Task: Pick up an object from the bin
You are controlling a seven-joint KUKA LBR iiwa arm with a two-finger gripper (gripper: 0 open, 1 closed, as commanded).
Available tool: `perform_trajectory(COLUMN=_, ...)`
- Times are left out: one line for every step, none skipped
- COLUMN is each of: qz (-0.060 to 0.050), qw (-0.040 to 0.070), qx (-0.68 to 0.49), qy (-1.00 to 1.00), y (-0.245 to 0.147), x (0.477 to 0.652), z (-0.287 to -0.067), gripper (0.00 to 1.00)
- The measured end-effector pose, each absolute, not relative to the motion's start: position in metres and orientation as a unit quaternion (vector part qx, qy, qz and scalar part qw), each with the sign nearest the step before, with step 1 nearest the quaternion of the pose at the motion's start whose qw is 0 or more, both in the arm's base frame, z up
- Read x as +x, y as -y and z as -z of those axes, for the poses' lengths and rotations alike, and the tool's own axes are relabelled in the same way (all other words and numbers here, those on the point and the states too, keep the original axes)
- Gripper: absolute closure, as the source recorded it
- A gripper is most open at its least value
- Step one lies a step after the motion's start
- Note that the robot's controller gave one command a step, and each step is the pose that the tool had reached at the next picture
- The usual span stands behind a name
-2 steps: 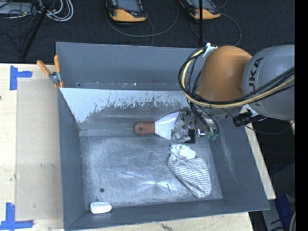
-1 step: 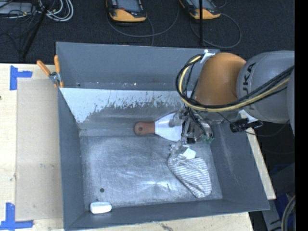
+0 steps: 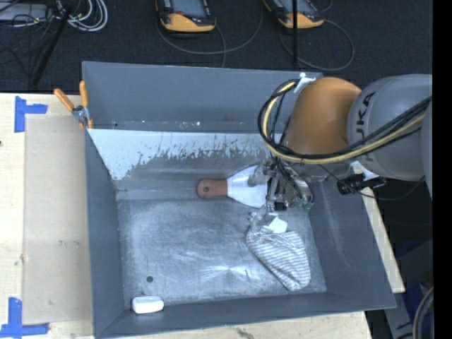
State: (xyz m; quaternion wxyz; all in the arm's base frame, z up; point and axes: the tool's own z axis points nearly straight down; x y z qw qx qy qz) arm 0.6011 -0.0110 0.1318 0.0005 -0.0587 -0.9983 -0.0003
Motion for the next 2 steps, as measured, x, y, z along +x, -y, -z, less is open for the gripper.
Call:
perform_trajectory(qz=0.004, qw=-0.007, qx=-0.15, qy=0.989, y=0.034, x=0.5678, z=-0.0806, gripper=1.0)
perform_trajectory(qz=0.004, qw=-0.007, qx=-0.15, qy=0.989, y=0.034, x=0.5678, z=-0.0806, gripper=1.0)
